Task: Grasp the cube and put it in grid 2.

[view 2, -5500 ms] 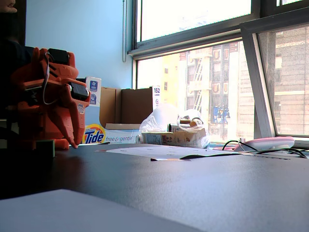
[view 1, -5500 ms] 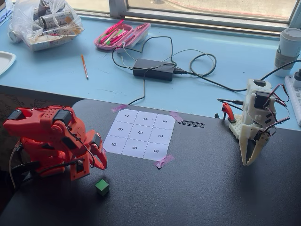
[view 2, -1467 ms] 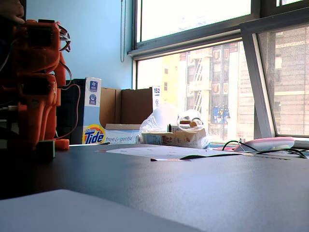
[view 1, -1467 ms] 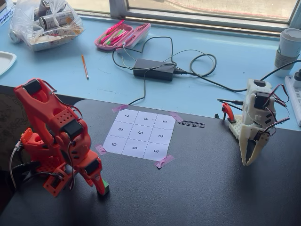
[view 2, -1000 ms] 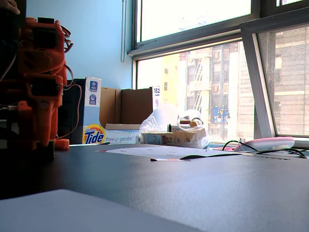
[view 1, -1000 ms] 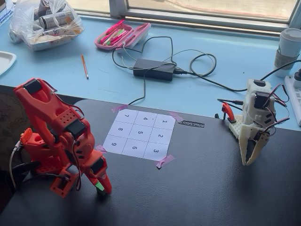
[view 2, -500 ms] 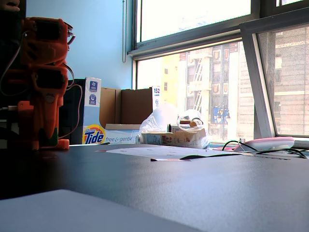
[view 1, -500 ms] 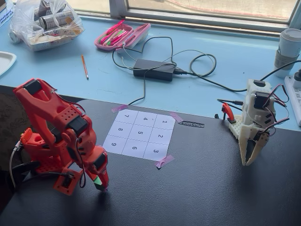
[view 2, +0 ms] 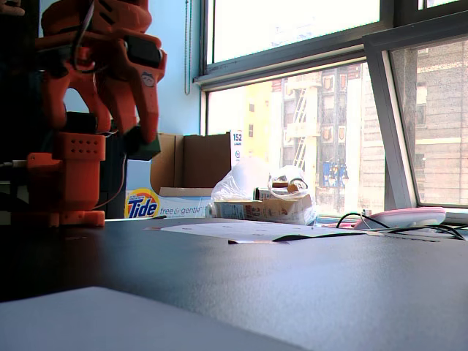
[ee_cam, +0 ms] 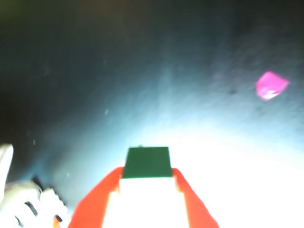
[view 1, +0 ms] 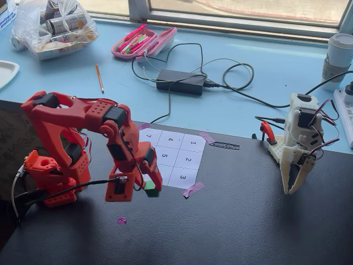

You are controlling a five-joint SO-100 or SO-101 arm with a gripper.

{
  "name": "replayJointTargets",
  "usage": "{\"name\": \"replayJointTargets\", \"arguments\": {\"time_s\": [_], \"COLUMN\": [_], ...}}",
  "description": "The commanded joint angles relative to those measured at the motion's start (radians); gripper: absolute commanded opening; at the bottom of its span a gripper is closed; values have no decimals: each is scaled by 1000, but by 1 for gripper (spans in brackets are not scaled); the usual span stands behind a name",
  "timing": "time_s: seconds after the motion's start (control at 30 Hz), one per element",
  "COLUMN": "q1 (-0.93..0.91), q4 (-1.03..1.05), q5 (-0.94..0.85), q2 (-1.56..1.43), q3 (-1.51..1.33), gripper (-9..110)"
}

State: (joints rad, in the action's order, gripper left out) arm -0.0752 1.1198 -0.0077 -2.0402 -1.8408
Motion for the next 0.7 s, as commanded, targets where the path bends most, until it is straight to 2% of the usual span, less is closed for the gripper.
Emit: {"name": "replayJointTargets", "arguments": {"time_s": [0.0,0.67], "q1": [78,529], "q4": [5,97], "q5": [-34,-9], "q2": [29,348], "q3": [92,466], "gripper": [0,0]}}
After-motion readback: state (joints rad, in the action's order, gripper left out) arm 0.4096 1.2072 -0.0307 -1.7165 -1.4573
